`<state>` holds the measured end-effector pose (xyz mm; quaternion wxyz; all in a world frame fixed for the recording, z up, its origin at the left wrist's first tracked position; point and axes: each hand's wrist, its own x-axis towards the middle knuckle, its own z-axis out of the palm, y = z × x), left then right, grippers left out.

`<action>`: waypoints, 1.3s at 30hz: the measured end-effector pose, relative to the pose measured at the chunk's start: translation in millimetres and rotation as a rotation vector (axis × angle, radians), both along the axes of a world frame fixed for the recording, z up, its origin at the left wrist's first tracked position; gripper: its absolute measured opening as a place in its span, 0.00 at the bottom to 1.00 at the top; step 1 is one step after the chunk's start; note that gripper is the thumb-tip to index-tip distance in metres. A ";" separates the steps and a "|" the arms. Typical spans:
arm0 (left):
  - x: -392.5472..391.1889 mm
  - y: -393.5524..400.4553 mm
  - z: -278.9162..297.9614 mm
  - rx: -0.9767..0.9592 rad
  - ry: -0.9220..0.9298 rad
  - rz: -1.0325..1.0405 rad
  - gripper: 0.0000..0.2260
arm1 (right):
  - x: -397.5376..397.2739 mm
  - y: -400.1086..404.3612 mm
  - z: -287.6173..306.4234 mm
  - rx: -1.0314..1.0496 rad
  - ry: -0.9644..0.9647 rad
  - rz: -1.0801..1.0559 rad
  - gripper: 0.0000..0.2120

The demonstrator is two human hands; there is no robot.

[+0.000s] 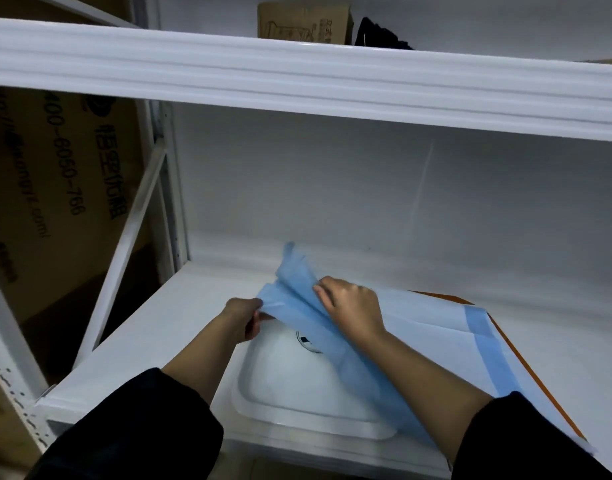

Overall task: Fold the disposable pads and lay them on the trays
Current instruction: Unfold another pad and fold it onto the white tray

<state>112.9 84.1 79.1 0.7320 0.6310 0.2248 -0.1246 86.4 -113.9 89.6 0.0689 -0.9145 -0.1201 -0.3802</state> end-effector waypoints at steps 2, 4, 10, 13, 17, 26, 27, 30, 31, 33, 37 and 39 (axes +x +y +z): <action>-8.1 8.9 -17.3 0.106 -0.010 -0.047 0.08 | -9.6 11.6 -17.9 -0.110 0.004 0.042 0.14; -13.4 18.1 -36.6 0.228 -0.048 -0.101 0.11 | -19.6 23.1 -41.2 -0.226 0.006 0.093 0.11; -37.7 50.9 -91.4 0.567 -0.066 -0.129 0.09 | -48.4 61.2 -124.1 -0.396 0.257 0.188 0.13; -47.0 58.9 -103.3 0.579 -0.021 -0.135 0.06 | -53.2 63.8 -150.4 -0.375 0.322 0.197 0.16; -51.4 65.2 -105.9 0.454 0.073 -0.133 0.10 | -53.3 58.6 -159.7 -0.365 0.359 0.210 0.16; -61.2 72.3 -96.3 0.341 0.203 -0.260 0.04 | -54.3 67.8 -153.3 -0.237 0.421 0.218 0.15; -62.5 74.5 -97.4 0.341 0.204 -0.271 0.04 | -54.9 66.8 -158.5 -0.238 0.435 0.224 0.16; -63.3 79.7 -98.6 0.330 0.226 -0.306 0.04 | -53.7 66.4 -161.4 -0.211 0.424 0.252 0.20; -63.3 80.9 -98.1 0.325 0.237 -0.320 0.06 | -53.5 67.4 -160.0 -0.228 0.412 0.262 0.19; -61.0 82.7 -99.6 0.323 0.255 -0.331 0.09 | -53.1 66.9 -159.1 -0.296 0.392 0.268 0.17; -62.4 85.8 -100.4 0.270 0.238 -0.321 0.13 | -48.2 63.8 -160.6 -0.323 0.400 0.201 0.18; -65.3 85.0 -98.9 0.254 0.220 -0.332 0.14 | -49.0 64.8 -162.1 -0.321 0.396 0.185 0.18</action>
